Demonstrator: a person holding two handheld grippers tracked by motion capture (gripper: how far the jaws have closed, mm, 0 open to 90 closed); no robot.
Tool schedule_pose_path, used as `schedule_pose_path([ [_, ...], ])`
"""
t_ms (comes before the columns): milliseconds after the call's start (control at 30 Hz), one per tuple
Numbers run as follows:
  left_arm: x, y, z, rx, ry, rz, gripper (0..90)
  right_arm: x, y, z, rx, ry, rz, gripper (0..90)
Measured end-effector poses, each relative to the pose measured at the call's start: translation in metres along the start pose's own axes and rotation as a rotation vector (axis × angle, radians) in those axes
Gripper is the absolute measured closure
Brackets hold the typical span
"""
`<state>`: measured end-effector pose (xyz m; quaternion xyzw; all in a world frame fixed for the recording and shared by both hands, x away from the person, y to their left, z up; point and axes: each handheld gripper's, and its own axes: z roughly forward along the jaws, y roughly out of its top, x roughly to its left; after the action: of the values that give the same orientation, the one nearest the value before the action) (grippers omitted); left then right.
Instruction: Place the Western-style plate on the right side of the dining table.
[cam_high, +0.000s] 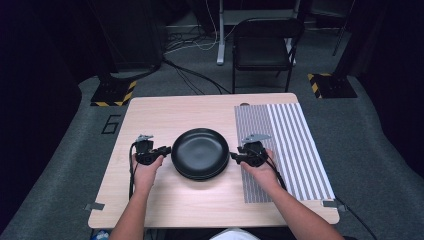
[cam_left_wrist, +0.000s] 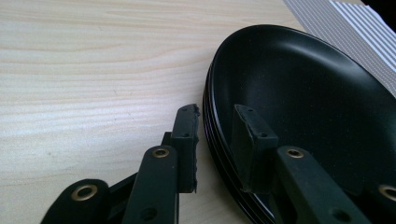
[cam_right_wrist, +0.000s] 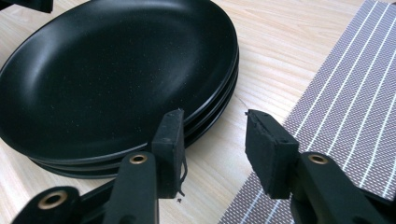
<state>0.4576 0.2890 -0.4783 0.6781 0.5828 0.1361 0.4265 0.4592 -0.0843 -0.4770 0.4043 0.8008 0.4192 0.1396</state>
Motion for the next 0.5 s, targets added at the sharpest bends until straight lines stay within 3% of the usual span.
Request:
schedule_pose_path([
  [100,-0.002,0.000,0.001,0.009,-0.005,0.001,72.5,0.000,0.001,0.001,0.000,0.001,0.010,58.8],
  [300,-0.003,-0.001,0.004,0.034,-0.025,-0.011,75.3,-0.003,0.001,0.007,0.025,0.008,0.075,62.5],
  [500,-0.002,-0.001,0.005,0.053,-0.057,-0.049,77.9,-0.007,0.000,0.011,0.026,0.035,0.138,62.2],
])
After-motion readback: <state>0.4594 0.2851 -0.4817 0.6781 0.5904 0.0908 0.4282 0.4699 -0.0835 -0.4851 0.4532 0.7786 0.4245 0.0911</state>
